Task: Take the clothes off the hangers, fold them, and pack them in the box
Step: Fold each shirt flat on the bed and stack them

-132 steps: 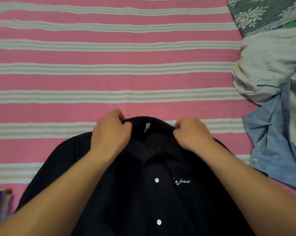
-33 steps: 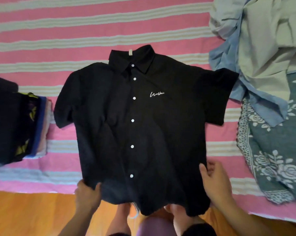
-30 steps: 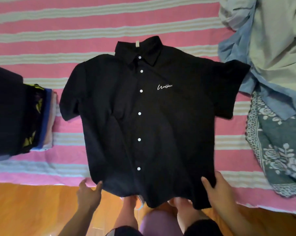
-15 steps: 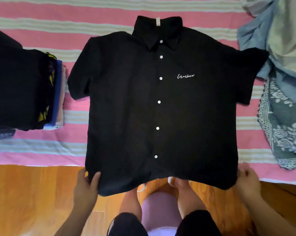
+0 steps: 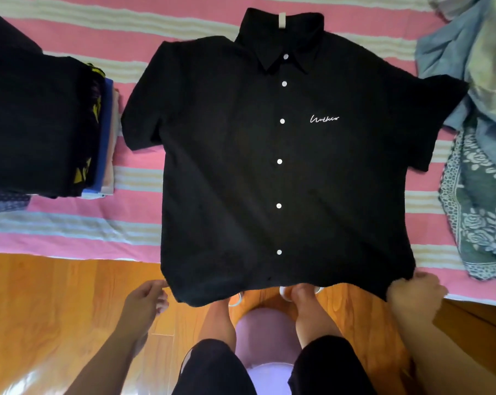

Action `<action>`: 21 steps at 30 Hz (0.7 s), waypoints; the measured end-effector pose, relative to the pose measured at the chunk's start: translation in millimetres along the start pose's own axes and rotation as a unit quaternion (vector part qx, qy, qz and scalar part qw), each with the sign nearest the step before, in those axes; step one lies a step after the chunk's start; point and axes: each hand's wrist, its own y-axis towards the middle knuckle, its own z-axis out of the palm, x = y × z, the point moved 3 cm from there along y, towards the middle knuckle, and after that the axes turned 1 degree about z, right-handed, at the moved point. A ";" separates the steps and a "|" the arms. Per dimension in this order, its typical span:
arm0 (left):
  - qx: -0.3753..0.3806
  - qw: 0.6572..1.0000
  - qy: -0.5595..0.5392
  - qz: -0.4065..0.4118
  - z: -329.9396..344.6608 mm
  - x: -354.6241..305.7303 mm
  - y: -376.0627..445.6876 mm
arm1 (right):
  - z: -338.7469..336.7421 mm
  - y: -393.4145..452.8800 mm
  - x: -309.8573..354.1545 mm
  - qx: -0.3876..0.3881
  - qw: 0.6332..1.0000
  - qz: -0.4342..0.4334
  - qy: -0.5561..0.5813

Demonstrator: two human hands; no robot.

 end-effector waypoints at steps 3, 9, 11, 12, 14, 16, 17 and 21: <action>0.024 0.999 -0.016 -0.040 9.9 7.6 -7.4 | 15.4 -42.9 46.6 -0.020 0.985 -0.170 -0.022; 0.023 0.997 -0.023 -0.065 45.2 14.1 8.9 | 81.8 -141.1 142.2 0.225 0.879 -0.413 -0.084; 0.027 0.997 -0.037 -0.061 54.4 13.2 16.5 | 94.7 -157.7 160.9 0.240 0.849 -0.454 -0.126; 0.036 0.996 -0.046 -0.064 58.6 13.5 17.4 | 98.5 -161.7 167.5 0.241 0.844 -0.456 -0.146; 0.038 0.997 -0.038 -0.051 65.4 13.0 11.3 | 103.7 -165.0 175.8 0.253 0.845 -0.436 -0.179; 0.018 1.000 -0.004 -0.022 73.2 13.3 -1.2 | 105.1 -167.0 179.3 0.273 0.845 -0.416 -0.195; 0.013 1.000 -0.004 -0.003 79.6 13.2 -8.4 | 104.8 -169.2 179.5 0.277 0.846 -0.412 -0.196; 0.072 0.988 -0.132 0.023 112.2 13.3 -34.2 | 111.6 -195.8 173.9 0.293 0.820 -0.455 -0.188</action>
